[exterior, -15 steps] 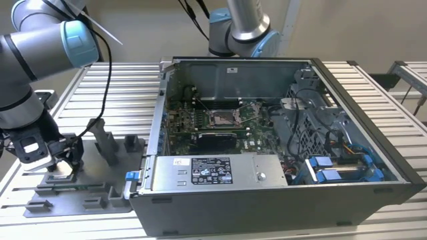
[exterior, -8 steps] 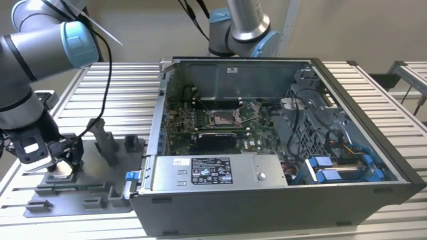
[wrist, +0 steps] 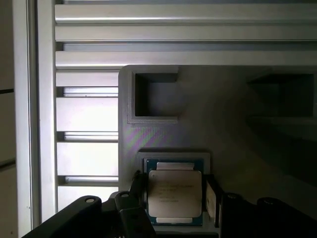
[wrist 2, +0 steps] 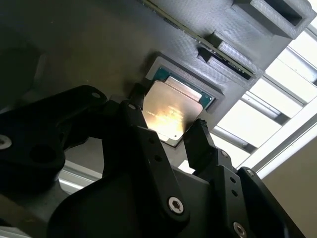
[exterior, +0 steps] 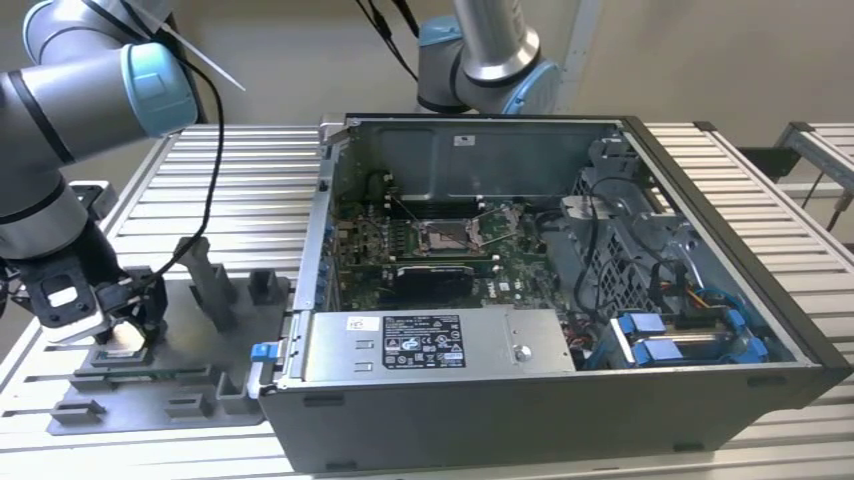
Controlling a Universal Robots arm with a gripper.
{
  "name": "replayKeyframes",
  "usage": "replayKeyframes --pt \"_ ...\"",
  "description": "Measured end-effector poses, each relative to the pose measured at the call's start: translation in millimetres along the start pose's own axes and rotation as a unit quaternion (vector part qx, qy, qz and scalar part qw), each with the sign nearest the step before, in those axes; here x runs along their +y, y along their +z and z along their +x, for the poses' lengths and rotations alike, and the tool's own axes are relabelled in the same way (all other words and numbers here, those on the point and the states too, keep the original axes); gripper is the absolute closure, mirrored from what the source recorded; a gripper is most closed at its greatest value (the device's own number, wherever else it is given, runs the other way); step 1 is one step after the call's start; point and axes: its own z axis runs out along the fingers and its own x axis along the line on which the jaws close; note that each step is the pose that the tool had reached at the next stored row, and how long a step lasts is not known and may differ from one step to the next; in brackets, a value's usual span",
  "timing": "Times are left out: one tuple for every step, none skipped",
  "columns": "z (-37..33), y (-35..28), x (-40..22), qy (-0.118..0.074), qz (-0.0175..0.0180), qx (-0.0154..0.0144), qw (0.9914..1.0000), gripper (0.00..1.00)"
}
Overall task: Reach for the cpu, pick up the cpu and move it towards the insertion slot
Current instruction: 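Pick up the cpu and move it towards the insertion slot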
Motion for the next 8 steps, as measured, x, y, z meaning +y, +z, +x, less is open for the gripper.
replayKeyframes --pt "0.0 0.1 0.0 0.0 0.0 0.0 1.0 0.0" --pt "0.0 0.0 0.0 0.0 0.0001 0.0001 1.0 1.0" --pt "0.0 0.0 0.0 0.0 0.0 0.0001 1.0 1.0" --pt "0.0 0.0 0.0 0.0 0.0 0.0001 1.0 1.0" --pt "0.0 0.1 0.0 0.0 0.0 0.0 1.0 1.0" --pt "0.0 0.1 0.0 0.0 0.0 0.0 1.0 1.0" --pt "0.0 0.1 0.0 0.0 0.0 0.0 1.0 1.0" --pt "0.0 0.2 0.0 0.0 0.0 0.0 1.0 1.0"
